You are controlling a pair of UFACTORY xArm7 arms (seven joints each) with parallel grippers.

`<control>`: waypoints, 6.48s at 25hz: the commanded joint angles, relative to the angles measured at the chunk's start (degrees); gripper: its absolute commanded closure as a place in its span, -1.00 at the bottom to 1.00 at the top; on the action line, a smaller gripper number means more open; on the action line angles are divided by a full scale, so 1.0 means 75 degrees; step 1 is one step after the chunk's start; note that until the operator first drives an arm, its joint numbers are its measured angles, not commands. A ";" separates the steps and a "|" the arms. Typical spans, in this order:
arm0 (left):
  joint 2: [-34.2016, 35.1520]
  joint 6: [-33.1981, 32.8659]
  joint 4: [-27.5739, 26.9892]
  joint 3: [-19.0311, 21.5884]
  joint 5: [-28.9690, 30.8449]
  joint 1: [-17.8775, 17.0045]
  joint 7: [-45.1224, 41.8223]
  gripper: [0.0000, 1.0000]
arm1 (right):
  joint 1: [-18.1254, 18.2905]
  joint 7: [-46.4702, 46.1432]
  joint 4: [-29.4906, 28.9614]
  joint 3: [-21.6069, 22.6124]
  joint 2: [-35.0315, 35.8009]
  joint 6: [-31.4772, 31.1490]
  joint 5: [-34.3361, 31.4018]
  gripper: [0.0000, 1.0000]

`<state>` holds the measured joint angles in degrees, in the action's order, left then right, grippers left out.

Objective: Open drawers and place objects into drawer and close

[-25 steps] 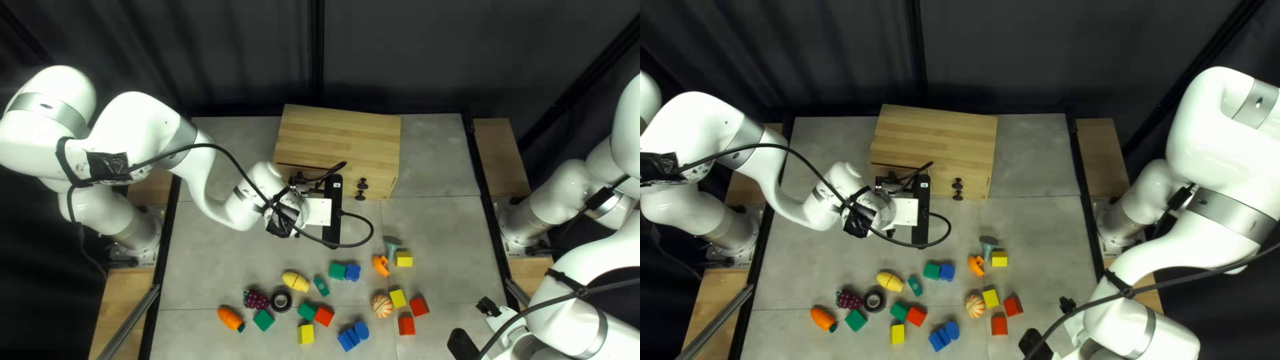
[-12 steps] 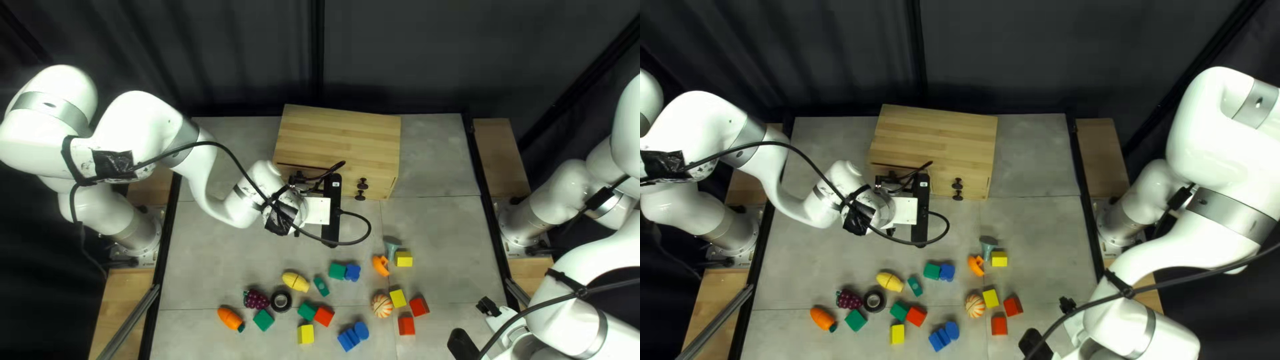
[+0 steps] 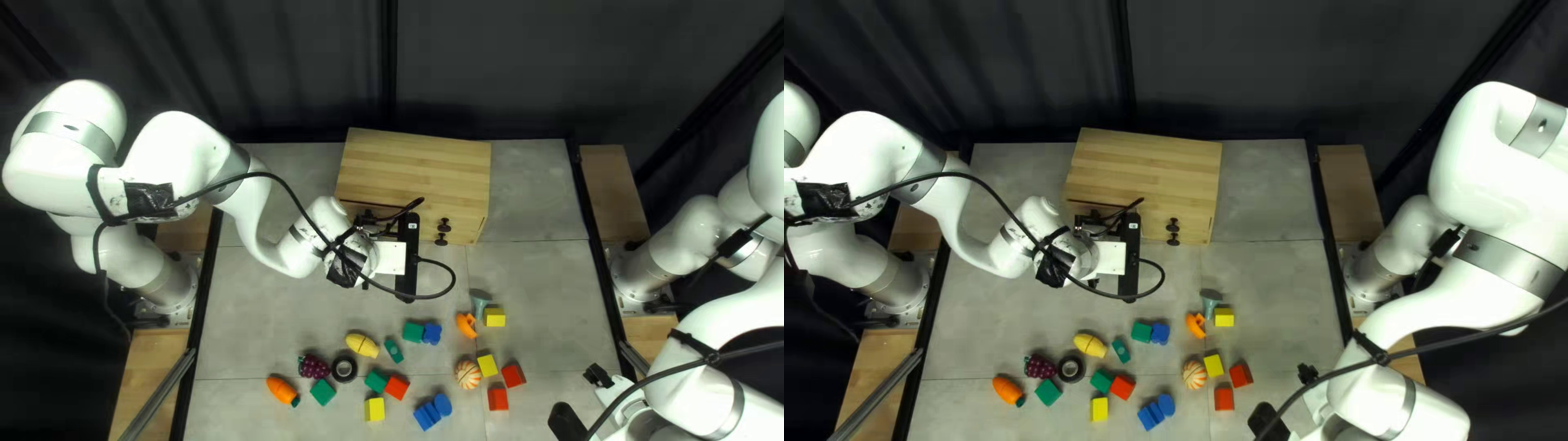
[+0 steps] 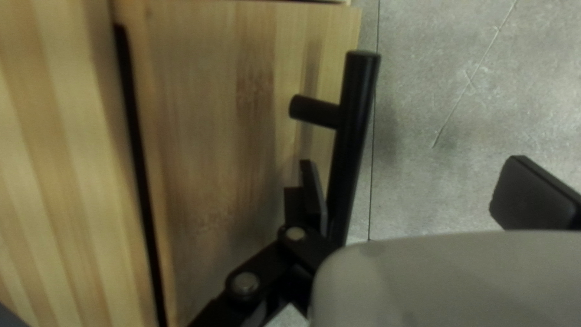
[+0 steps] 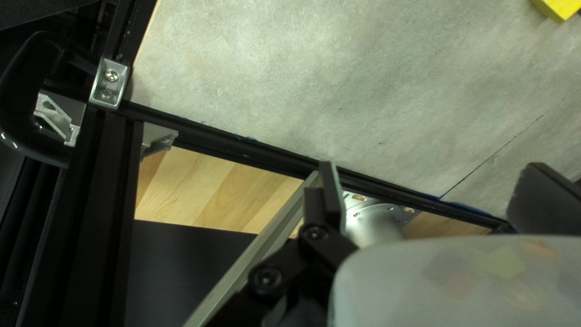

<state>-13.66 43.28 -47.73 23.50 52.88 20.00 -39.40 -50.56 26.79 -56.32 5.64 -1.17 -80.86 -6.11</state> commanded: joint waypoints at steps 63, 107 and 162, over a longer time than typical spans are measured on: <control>0.1896 -0.0107 -0.0071 -0.0320 -0.4910 0.0350 0.5396 -1.00 | 0.0000 0.0000 0.0000 0.0000 0.0000 0.0000 0.0000 -1.00; 0.1816 0.0257 -0.0041 -0.0609 -0.5938 0.0616 0.7045 -1.00 | 0.0000 0.0000 0.0000 0.0000 0.0000 0.0000 0.0000 -1.00; 0.1660 0.0539 -0.0083 -0.0444 -0.6964 0.0491 0.8047 -1.00 | 0.0000 0.0000 0.0000 0.0000 0.0000 0.0000 0.0000 -1.00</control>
<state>-1.07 47.54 -48.39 20.06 0.56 23.81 21.26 -50.57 26.79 -56.32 5.64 -1.17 -80.86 -6.11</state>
